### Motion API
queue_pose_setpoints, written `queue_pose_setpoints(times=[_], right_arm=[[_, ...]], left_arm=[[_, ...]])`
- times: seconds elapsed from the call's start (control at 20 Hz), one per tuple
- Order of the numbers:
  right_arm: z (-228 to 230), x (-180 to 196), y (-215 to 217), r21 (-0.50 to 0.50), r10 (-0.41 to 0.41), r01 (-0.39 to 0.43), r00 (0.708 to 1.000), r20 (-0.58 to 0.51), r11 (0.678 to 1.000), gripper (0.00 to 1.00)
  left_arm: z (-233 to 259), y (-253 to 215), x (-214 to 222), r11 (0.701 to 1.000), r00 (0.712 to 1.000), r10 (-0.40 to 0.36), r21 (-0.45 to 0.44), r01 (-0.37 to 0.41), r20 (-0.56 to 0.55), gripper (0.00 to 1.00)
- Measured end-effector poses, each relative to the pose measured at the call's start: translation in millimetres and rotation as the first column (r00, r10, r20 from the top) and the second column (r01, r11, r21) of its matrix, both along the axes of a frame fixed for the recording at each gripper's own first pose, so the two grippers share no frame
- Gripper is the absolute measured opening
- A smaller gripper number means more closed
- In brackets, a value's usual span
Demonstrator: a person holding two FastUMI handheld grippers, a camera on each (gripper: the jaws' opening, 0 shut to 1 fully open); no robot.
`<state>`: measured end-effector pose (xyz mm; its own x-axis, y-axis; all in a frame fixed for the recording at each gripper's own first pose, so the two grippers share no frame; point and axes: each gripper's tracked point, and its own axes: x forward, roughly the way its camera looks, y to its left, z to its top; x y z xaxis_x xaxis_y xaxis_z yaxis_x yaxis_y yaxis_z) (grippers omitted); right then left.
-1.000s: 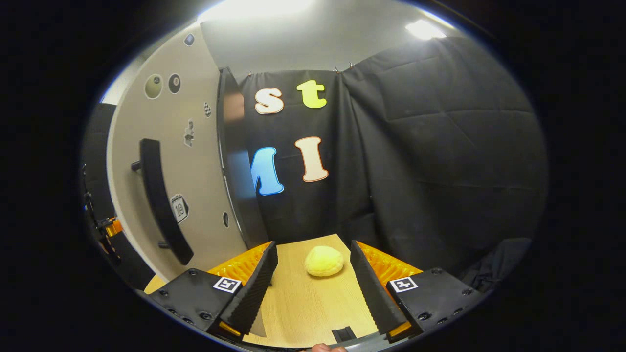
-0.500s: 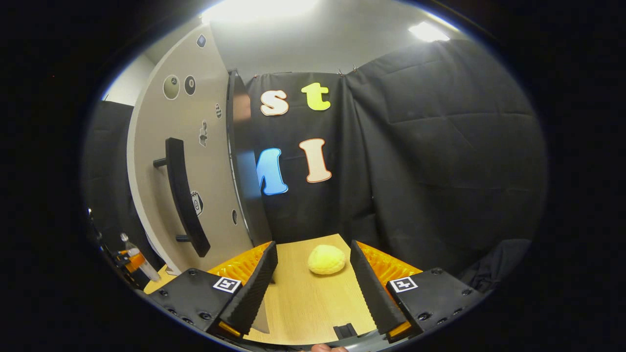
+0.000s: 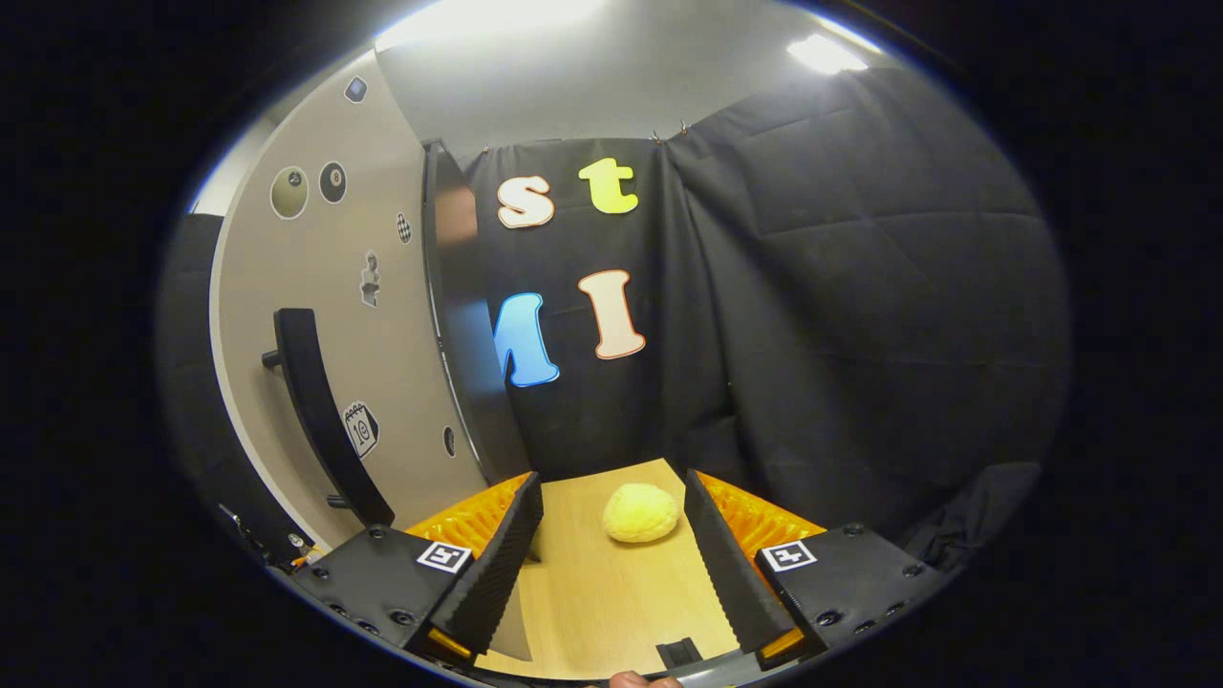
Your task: Open the cabinet door with the right hand, grasp the bottle in the cabinet with the left hand and place it on the coaster, then close the cabinet door with the right hand.
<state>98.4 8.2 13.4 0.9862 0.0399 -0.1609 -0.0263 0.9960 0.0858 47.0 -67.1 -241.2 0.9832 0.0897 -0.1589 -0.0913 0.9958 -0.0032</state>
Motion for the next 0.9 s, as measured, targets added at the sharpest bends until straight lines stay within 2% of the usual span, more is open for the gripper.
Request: queue_pose_setpoints(times=[0.15, 0.2, 0.3, 0.35, 0.4, 0.45, 0.55, 0.6, 0.7, 0.75, 0.8, 0.85, 0.9], right_arm=[[-11, -9, -1, -0.051, -0.01, 0.008, 0.999, -0.046, 0.999, 0.94], [-16, -12, 4, -0.061, 0.003, -0.007, 0.998, -0.066, 0.998, 0.91], [-20, -14, 10, -0.07, 0.014, -0.021, 0.996, -0.09, 0.997, 0.92], [-20, -18, 15, -0.055, 0.028, -0.034, 0.995, -0.095, 0.998, 0.95], [-20, -21, 21, -0.049, 0.048, -0.053, 0.994, -0.103, 0.997, 0.95], [-22, -23, 19, -0.061, 0.051, -0.058, 0.992, -0.115, 0.996, 0.95], [-19, -27, 12, -0.116, 0.045, -0.058, 0.992, -0.115, 0.992, 0.91], [-16, -29, 9, -0.131, 0.038, -0.052, 0.993, -0.108, 0.99, 0.94], [-19, -32, 9, -0.115, 0.035, -0.049, 0.993, -0.116, 0.992, 0.94], [-24, -33, 10, -0.098, 0.034, -0.046, 0.991, -0.128, 0.994, 0.92], [-27, -35, 10, -0.083, 0.033, -0.044, 0.99, -0.138, 0.996, 0.92], [-28, -37, 11, -0.076, 0.034, -0.045, 0.99, -0.14, 0.996, 0.95], [-29, -38, 10, -0.082, 0.03, -0.042, 0.99, -0.14, 0.996, 0.92]], left_arm=[[-25, 3, -6, 0.999, 1.0, 0.025, 0.045, -0.025, -0.005, 0.73], [-29, 3, -8, 0.998, 0.999, 0.039, 0.045, -0.039, 0.0, 0.71], [-41, 3, -12, 0.998, 0.998, 0.056, 0.034, -0.056, 0.006, 0.74], [-54, 2, -15, 0.998, 0.998, 0.057, 0.02, -0.057, -0.01, 0.76], [-63, 2, -16, 0.999, 0.998, 0.054, 0.004, -0.053, -0.02, 0.74], [-70, 0, -15, 0.999, 0.999, 0.041, -0.009, -0.042, -0.03, 0.76], [-80, 1, -17, 1.0, 0.999, 0.029, 0.011, -0.029, -0.041, 0.76], [-79, 3, -17, 0.999, 0.999, 0.023, 0.025, -0.022, -0.035, 0.74], [-81, 2, -14, 1.0, 0.999, 0.016, 0.027, -0.015, -0.03, 0.72], [-82, 5, -14, 0.999, 0.999, 0.022, 0.025, -0.021, -0.033, 0.76], [-82, 5, -16, 0.999, 0.999, 0.028, 0.019, -0.027, -0.033, 0.72], [-82, 5, -19, 0.999, 0.999, 0.029, 0.017, -0.028, -0.035, 0.72], [-82, 5, -22, 0.999, 0.999, 0.027, 0.018, -0.026, -0.036, 0.72]])
